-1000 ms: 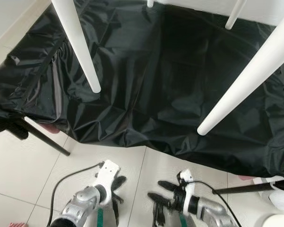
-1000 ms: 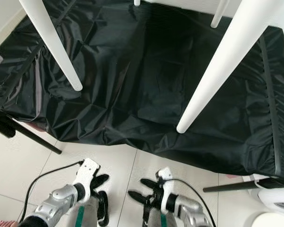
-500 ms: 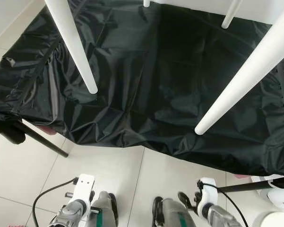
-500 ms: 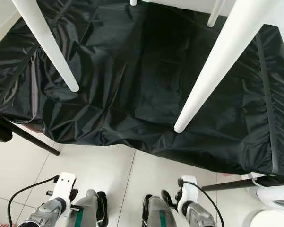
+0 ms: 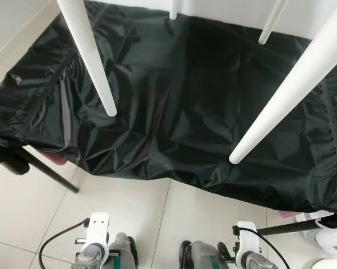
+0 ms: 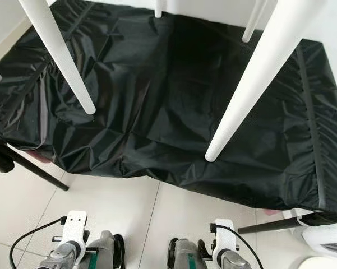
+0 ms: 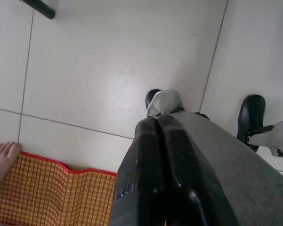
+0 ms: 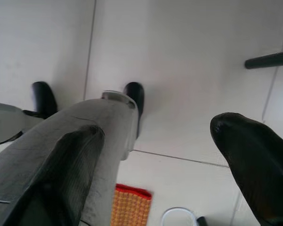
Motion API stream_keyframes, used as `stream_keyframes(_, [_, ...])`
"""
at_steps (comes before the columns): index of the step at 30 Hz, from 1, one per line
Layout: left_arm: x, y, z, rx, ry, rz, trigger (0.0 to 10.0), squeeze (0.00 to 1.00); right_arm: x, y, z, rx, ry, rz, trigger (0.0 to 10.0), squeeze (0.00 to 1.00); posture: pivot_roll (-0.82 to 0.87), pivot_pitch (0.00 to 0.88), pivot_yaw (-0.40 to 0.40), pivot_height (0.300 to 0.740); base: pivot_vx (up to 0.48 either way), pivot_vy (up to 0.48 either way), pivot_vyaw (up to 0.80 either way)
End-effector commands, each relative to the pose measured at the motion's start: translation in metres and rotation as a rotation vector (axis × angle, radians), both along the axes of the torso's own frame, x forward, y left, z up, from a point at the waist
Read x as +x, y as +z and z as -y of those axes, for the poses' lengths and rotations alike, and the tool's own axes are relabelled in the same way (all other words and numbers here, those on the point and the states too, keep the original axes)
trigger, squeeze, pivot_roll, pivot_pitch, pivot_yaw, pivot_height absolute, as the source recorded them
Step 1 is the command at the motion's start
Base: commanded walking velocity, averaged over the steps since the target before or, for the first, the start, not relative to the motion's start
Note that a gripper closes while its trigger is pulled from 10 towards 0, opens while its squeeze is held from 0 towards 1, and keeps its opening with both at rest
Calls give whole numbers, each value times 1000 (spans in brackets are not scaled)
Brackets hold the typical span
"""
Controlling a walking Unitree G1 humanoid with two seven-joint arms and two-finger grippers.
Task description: Building children table
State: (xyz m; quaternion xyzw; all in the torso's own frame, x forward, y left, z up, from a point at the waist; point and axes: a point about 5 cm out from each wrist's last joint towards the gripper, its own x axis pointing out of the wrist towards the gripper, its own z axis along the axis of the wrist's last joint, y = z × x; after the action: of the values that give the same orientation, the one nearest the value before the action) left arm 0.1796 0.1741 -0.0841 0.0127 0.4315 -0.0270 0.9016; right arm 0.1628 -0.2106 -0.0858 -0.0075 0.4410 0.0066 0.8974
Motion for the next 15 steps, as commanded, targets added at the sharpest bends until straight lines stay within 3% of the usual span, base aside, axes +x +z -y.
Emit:
stream_keyframes(1, [-18, -8, -4, 36, 21, -64, 10000, 0, -10, -5, -2, -21, 6, -35, 10000, 0, 63, 50, -23, 740, 0, 0, 0])
stream_keyframes(7, [-13, -7, -1, 5, 37, -58, 10000, 0, -12, -7, -4, -25, -46, -38, 10000, 0, 74, 0, -9, 740, 0, 0, 0])
stream_keyframes(15, [-10, -7, 9, 3, 13, -72, 10000, 0, -15, -9, -11, -36, -32, -55, 10000, 0, 69, 0, 11, 740, 0, 0, 0])
